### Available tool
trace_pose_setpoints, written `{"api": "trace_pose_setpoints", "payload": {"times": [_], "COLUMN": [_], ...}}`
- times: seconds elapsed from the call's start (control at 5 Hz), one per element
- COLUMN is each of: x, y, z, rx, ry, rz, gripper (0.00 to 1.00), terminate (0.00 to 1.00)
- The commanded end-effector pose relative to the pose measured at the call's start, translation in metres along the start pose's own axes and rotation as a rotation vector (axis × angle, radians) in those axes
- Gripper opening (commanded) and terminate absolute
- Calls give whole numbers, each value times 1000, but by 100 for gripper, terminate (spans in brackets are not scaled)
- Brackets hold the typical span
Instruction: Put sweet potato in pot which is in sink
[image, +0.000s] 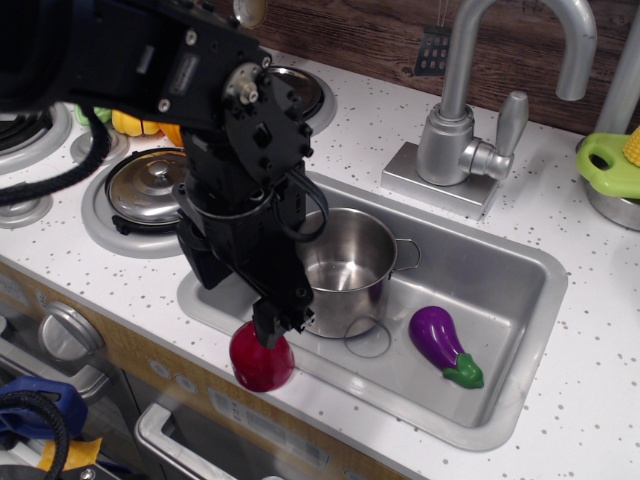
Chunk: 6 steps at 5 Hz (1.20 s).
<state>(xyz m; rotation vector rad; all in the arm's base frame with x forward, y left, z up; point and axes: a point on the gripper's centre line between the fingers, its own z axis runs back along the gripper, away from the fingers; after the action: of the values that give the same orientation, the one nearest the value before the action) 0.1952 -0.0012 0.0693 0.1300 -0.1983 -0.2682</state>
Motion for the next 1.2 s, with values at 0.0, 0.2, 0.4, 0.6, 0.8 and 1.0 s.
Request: {"api": "trace_pose_setpoints", "payload": {"times": [0.0,0.2,0.4,0.6,0.8,1.0], "x": [0,0,0,-1,-4,-8], "y": [0,0,0,2,4,1], "z": [0,-15,-28,-39,-48,-56], "rx": [0,-12,-34,-50,-82,-84], "ry": [0,-27,-41,-59,-74,-95], "rz": [0,27,57,69,96,140], "gripper": [100,100,100,100,100,100], "terminate": [0,0,0,0,0,0]}}
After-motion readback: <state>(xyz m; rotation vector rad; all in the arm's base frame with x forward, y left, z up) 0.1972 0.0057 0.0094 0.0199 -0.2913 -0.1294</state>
